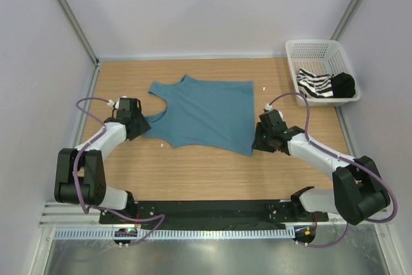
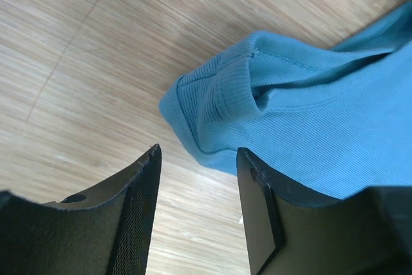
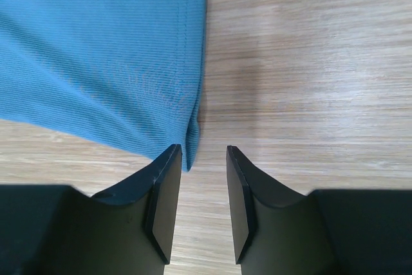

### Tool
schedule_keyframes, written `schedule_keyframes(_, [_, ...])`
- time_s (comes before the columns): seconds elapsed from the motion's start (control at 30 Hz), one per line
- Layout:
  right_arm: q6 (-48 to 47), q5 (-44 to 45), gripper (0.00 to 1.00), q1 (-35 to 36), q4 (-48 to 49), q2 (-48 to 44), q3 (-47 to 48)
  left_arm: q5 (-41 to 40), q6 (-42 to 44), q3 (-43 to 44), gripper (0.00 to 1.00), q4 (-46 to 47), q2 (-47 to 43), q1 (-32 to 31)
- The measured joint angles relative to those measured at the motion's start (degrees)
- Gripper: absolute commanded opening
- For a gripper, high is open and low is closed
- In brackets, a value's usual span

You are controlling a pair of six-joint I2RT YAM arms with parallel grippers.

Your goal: Fold and stack the tank tops

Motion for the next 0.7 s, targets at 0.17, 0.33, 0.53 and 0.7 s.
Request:
schedule_keyframes(0.17, [-0.02,-0.35,0.40,0.07,0.00,-2.29,-0.04,-2.29,-0.09,-0.37,0.53,-1.70,-5.55,-2.19])
schedule_keyframes(0.33, [-0.20,-1.66,0.40,0.85,0.24,0.37,-0.04,-5.05,-0.68,0.26,0.54,-5.49,-10.88,-7.26])
schedule_keyframes(0.53, [-0.31,-3.56,0.29,2.75,1.14,5.07,0.59,-3.93,-2.16,0.28,0.52,-7.74,-15.98,-10.97])
schedule_keyframes(0.7, [-0.26,-3.85,0.11,3.61,1.55,6.27,0.87,-1.77,-4.37,-1.70,0.50,-7.67,-16.06,-16.72])
